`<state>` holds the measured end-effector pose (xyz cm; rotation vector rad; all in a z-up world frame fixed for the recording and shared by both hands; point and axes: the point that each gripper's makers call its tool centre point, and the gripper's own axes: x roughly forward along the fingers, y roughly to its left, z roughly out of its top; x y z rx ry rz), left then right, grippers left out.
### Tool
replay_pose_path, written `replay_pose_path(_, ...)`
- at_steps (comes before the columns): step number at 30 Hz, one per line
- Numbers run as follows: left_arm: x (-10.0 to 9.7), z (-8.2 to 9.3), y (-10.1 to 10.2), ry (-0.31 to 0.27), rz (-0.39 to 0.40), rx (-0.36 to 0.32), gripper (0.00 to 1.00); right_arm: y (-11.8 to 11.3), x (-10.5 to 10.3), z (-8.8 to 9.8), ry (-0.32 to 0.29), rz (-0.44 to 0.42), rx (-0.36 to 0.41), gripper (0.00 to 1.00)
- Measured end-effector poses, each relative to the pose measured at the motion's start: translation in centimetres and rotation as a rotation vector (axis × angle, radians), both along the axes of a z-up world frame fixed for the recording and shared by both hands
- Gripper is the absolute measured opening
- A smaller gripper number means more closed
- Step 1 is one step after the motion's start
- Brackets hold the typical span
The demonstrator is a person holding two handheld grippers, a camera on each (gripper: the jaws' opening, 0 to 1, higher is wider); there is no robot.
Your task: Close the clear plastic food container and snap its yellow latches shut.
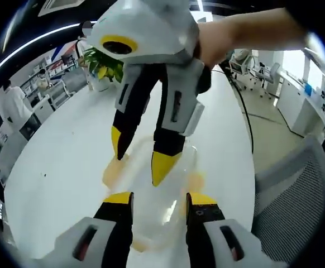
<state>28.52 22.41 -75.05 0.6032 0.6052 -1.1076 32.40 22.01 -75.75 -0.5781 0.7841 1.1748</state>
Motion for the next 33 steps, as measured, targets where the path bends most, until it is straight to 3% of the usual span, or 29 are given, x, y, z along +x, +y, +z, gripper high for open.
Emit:
replay_pose_path(10, -0.8, -0.5, -0.9, -0.067, -0.064, 0.05, 0.32, 0.0, 1.5, -0.5, 0.051, 0.039, -0.071, 0.35)
replay_pose_path(22, -0.6, -2.1, -1.0, -0.093, -0.102, 0.124, 0.32, 0.2, 1.1, -1.5, 0.285, 0.108, -0.122, 0.39)
replay_pose_path(27, -0.8, -2.4, -1.2, -0.112, -0.116, 0.142, 0.33, -0.3, 0.9, -2.5, 0.292, 0.177, -0.215, 0.39)
replay_pose_path(29, -0.7, -2.4, -1.2, -0.114, -0.114, 0.146, 0.33, 0.0, 1.0, -2.4, 0.328, 0.165, -0.211, 0.39)
replay_pose_path(33, -0.6, -2.6, -1.2, -0.126, -0.118, 0.151, 0.33, 0.1, 0.8, -2.5, 0.324, 0.221, -0.258, 0.38)
